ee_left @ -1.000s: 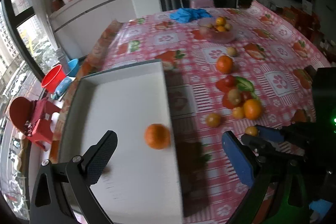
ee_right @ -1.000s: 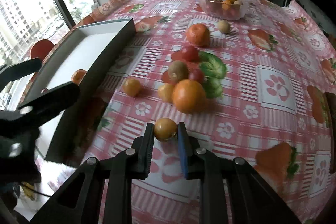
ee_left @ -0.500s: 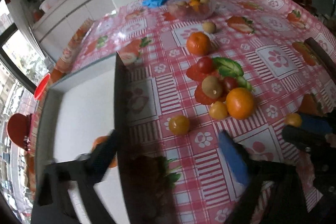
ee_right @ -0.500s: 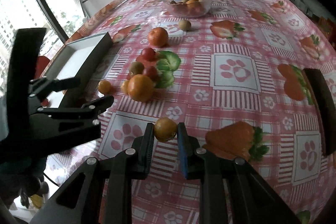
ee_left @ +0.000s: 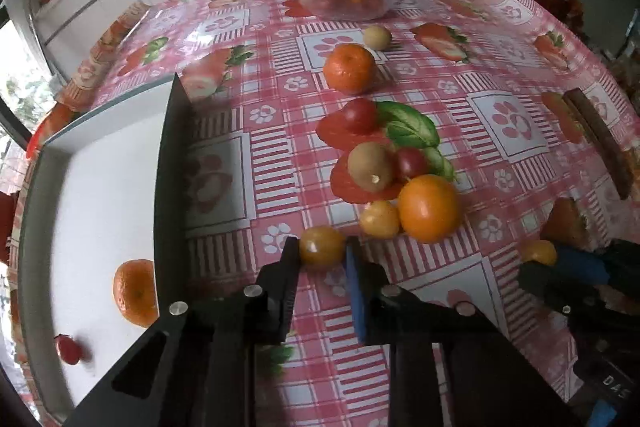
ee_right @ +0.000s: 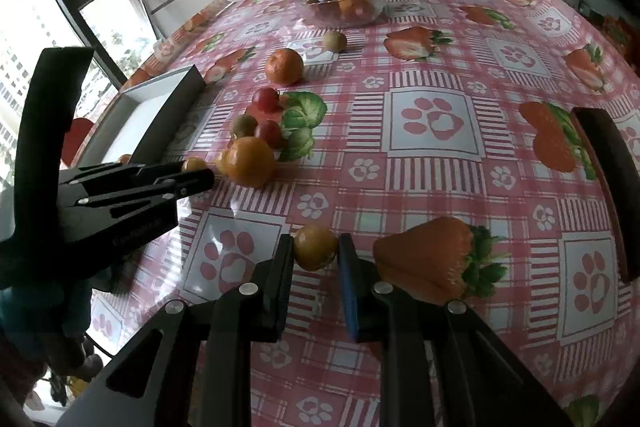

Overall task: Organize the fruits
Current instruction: 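Grasp a small yellow tomato with the right tool while the left tool grasps another, then carry both small yellow fruits with both tools over the white tray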

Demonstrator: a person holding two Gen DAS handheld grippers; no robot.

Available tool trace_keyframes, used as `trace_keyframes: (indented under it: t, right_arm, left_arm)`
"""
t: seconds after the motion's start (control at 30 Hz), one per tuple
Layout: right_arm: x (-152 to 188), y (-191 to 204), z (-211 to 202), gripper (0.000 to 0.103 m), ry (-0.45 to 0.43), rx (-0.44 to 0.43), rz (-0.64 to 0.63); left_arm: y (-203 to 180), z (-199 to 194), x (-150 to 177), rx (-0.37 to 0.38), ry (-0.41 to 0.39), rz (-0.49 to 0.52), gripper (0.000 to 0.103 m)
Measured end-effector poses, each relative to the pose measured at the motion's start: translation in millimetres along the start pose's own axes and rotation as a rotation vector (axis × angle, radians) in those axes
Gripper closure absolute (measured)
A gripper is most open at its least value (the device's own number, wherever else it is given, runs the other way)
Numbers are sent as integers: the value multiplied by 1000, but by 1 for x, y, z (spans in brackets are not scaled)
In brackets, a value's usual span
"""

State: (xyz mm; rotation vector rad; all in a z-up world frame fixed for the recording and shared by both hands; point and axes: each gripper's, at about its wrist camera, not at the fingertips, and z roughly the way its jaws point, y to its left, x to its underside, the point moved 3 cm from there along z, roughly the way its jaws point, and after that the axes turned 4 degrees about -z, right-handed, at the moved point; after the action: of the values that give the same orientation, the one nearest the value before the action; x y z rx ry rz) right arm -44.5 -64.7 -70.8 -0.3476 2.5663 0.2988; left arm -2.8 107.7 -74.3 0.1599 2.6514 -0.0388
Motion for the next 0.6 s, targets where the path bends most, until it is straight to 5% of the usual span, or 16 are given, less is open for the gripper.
trace_keyframes:
  t: [0.6]
  right_arm:
    - [-1,9,-14,79,-10,-13,6]
  left_arm:
    - [8,-58,12,31,-106,-31,79]
